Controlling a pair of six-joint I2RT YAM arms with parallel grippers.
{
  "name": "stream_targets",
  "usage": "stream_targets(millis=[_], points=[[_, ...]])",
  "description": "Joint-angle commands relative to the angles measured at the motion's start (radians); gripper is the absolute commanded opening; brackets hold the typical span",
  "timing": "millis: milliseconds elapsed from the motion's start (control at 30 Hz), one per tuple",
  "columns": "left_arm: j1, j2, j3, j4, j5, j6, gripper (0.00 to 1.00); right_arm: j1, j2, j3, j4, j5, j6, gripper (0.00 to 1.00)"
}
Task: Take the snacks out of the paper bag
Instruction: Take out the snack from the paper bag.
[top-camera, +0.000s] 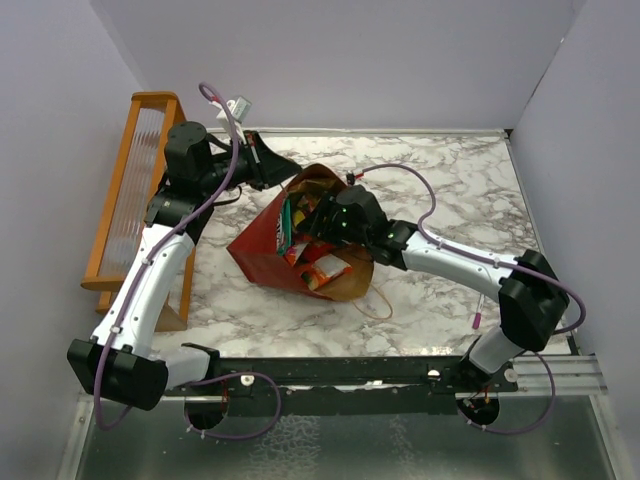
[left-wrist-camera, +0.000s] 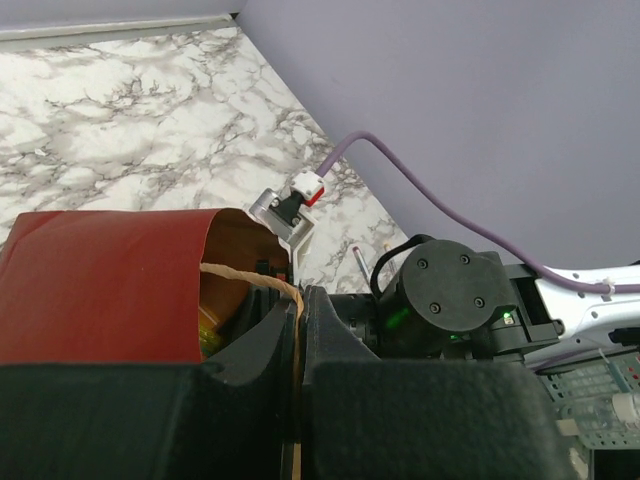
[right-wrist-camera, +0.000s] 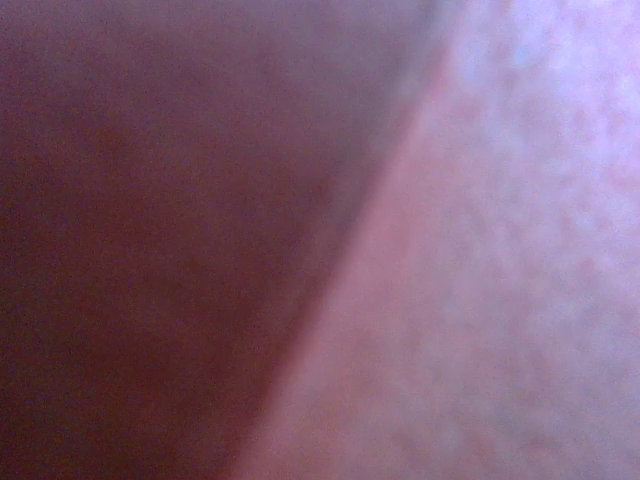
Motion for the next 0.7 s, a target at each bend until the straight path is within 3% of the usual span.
stream_targets(millis=[0,33,133,367,667], points=[[0.0,-0.05,-0.02,0.047,0.02,-0.025,0.0,0.027,0.02,0.055,-0.049,0.143,0.029,0.42],[0.0,-0.054,-0.025,0.043,0.017,-0.024,0.0,0.028,0.022,0.057,-0.053,0.142,0.024,0.3],[-0.001,-0.063,-0.031,0.011,-0.006,-0.008,0.0,0.032,0.012,0.077,-0.079,0.118,-0.009,0.16],[-0.001,-0.094,-0.05,-0.055,-0.103,0.023,0.0,0.038,-0.142,0.017,0.017,-0.059,-0.153,0.14],[0.001,-0.117,-0.053,-0.092,-0.217,0.025,0.0,0.038,-0.313,-0.019,-0.023,-0.071,-0.243,0.01]])
